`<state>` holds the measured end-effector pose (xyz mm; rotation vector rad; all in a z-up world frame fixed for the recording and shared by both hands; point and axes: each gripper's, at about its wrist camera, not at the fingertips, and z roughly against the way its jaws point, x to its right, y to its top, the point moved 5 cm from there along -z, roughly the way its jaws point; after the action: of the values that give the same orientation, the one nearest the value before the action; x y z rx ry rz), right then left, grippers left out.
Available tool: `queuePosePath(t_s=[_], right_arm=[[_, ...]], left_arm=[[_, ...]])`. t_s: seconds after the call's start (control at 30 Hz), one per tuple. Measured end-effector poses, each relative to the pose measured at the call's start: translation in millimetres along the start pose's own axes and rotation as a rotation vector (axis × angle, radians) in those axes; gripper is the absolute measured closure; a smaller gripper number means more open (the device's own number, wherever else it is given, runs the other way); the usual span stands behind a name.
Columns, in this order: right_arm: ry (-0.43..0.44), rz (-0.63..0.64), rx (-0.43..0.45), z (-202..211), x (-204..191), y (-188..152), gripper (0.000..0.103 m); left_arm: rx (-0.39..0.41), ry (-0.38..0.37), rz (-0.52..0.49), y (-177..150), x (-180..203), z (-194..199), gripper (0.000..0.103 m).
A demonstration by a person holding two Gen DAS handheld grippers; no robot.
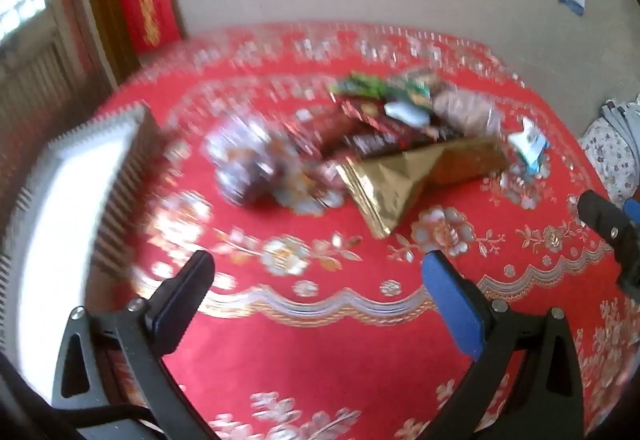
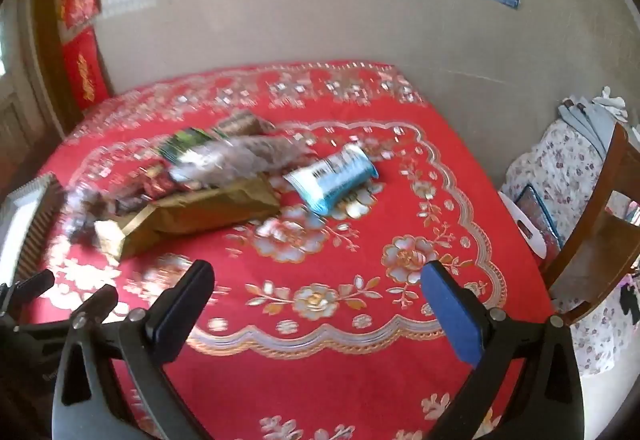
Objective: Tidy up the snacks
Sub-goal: 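Move both tools toward the snack pile on the red cloth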
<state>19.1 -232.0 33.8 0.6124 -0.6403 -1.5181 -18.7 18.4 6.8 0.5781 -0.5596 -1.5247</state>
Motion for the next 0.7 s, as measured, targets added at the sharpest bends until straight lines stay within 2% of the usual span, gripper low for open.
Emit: queuePosePath(t_s=[0.23,0.43,0.67,0.7], right_arm=[[0.062,0.039,0.083,43.3,-35.8,11.2,0.0],[0.115,0.09,0.134,72.8,-60.0,16.2,0.0],[0.131,0.12,0.145,79.2,-73.5,10.4,0.0],[0.131,0.121,0.142,79.1,-73.8,9.0,0.0]], left_arm=[[0.062,-0.027,0.027,14.0,-25.6,35.2,0.0],[0.133,0.03,0.017,10.1,-39.7,54.7,0.0],[0.155,0.077,-0.002,5.0,-51.4,57.7,0.0],[0.164,0.058,-0.002,4.0,-51.3,58.5,0.0]])
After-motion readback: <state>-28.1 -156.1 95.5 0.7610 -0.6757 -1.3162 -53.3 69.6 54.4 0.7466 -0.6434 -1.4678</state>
